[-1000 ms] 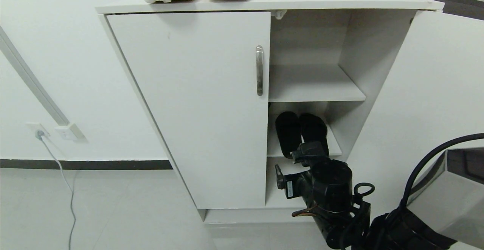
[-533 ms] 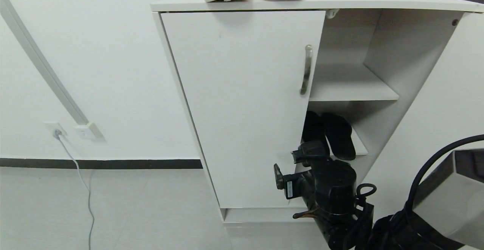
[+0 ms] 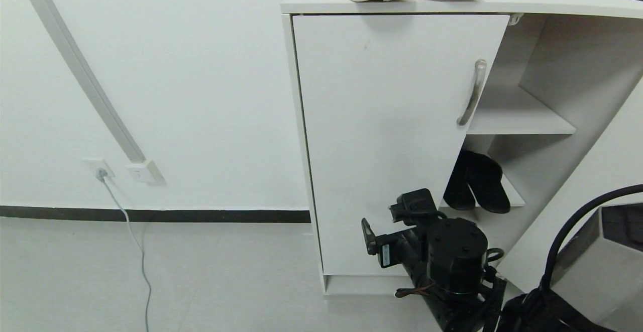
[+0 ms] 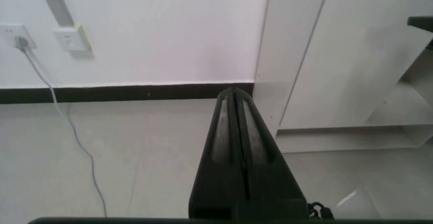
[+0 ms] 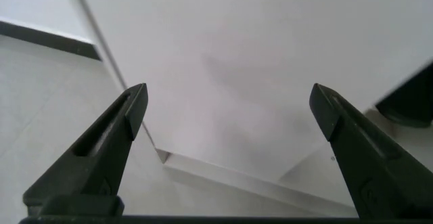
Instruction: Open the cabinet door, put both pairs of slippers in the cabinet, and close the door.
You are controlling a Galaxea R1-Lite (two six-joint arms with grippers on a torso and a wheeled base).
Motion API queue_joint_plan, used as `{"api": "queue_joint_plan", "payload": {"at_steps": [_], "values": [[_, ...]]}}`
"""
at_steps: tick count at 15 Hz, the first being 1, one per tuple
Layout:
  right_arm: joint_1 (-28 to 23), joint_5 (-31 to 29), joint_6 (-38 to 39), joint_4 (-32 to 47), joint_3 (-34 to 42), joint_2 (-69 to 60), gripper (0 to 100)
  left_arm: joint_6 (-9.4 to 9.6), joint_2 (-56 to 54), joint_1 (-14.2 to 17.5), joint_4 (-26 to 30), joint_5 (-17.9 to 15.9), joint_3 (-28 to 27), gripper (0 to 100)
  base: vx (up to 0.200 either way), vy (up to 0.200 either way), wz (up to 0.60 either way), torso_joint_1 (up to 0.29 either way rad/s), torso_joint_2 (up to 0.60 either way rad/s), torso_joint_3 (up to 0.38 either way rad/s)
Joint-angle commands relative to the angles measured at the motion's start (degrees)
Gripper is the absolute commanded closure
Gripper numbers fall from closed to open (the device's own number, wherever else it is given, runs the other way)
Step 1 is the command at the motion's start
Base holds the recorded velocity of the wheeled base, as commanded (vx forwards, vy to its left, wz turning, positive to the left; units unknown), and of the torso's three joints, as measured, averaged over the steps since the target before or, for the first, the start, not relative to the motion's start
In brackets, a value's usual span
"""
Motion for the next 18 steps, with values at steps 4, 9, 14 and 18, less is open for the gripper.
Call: {"api": "queue_joint_plan", "payload": {"at_steps": [4, 9, 14, 18], "values": [[-0.29, 0.39, -1.41, -2.50, 0.58, 0.77, 0, -0.07, 0.09, 0.03, 0.00, 0.07, 0.01, 100, 0.000, 0.000, 0.00, 0.000, 0.00, 0.000], [-0.29, 0.57, -3.96, -5.75, 0.84, 0.69, 0, -0.07, 0.09, 0.03, 0.00, 0.07, 0.01, 100, 0.000, 0.000, 0.00, 0.000, 0.00, 0.000], [-0.12, 0.57, -4.05, -5.93, 0.49, 0.42, 0, 0.02, 0.09, 0.03, 0.00, 0.07, 0.09, 100, 0.000, 0.000, 0.00, 0.001, -0.09, -0.159], [-0.21, 0.57, -4.14, -6.02, 0.76, -0.63, 0, 0.02, 0.09, 0.03, 0.00, 0.07, 0.09, 100, 0.000, 0.000, 0.00, 0.034, -0.48, -0.370]]}}
